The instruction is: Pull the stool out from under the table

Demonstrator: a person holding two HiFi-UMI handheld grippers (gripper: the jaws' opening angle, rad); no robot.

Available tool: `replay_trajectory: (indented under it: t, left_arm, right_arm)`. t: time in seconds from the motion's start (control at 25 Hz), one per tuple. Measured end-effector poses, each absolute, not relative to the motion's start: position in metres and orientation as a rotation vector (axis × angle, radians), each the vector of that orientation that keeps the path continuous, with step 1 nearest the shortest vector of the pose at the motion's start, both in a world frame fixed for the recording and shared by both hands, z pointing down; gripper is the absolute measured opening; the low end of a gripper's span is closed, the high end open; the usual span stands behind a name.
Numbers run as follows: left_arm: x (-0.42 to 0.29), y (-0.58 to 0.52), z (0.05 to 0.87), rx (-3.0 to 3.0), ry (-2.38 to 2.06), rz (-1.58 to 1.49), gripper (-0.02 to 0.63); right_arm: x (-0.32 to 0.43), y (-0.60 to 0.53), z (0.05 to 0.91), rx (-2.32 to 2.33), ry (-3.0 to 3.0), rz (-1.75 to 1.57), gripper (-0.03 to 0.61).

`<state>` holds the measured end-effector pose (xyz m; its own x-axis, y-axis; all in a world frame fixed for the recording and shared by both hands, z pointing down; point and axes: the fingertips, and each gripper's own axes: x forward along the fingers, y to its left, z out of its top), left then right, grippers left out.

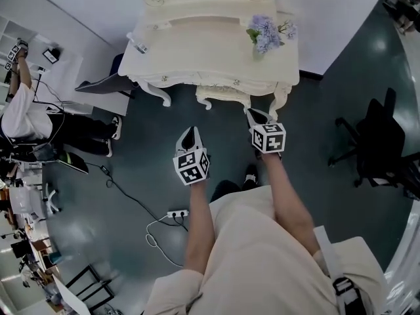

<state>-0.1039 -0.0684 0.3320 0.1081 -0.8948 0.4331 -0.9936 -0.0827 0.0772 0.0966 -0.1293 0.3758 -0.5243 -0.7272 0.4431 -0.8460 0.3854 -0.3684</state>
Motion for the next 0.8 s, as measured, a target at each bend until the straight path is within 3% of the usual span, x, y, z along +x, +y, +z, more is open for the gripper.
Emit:
replay_trajectory:
  t: [0.36, 0.8]
  left_arm:
    - [-0.183, -0.068, 0.360, 1.885, -1.997, 0.413, 0.015]
    - [-0.215, -0.131, 0.479, 1.975, -1.654, 0.459, 0.014]
  right_arm:
    - [0.079, -0.116, 0.417, 1.332, -2.432, 0.918, 0.044]
    - [0.100, -0.134, 0.495, 1.453, -2.150, 1.011, 0.046]
